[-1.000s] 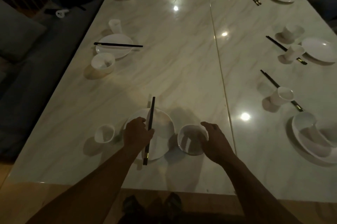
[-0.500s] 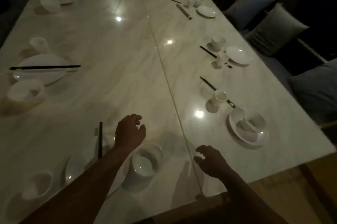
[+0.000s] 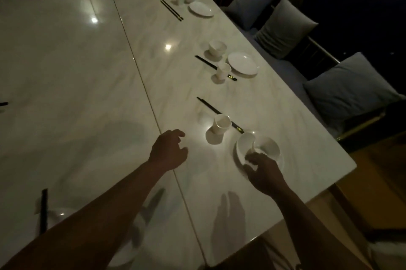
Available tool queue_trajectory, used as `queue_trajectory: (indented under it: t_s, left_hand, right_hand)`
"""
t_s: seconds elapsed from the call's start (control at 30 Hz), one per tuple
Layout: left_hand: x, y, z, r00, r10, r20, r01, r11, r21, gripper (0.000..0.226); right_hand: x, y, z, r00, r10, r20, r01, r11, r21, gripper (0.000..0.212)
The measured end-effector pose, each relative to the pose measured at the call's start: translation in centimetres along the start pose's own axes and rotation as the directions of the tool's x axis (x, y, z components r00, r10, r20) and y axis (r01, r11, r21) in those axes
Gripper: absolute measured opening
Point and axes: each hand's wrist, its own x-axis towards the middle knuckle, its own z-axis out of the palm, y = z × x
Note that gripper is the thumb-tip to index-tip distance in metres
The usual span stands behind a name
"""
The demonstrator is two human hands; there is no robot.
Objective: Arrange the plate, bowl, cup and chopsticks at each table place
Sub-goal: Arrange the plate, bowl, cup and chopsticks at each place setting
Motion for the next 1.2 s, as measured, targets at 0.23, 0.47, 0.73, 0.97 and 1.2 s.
queue_trajectory:
  t_s: [0.23,0.47,0.73,0.97,1.2]
  left_hand:
    - [7.1,5.5,7.5,0.995,-0.083,0.058,0.077,0.992,0.097,0.072]
    - [12.0,9.7,13.0,0.990,-0.141,0.025,0.135,0.979,0.154,0.093]
    - [14.4,9.6,15.6,0.990,-0.139,-0.025,0.141,0.971,0.194,0.080]
    - [8.5,9.8,14.8,0.980,-0.178,-0.086,0.190,0.970,0.150,0.082]
    - [1.0,10.0,16.0,0.975,-0.181,-0.126,0.195,0.974,0.114,0.085]
  right_hand:
    - [10.7,5.0,-3.2,0.986,-0.163,-0.046,0.166,0.983,0.074,0.025]
    - [17.8,9.0,-4.1,0.956,-0.278,0.096,0.268,0.958,0.102,0.029]
    - [20.2,12.3,-3.5,0.927,-0.315,0.204,0.292,0.947,0.137,0.037]
    - [19.2,13.3,-3.9,0.916,-0.297,0.271,0.269,0.953,0.137,0.050]
    - [16.5,14.5,-4.3,0.942,-0.244,0.230,0.217,0.966,0.137,0.065]
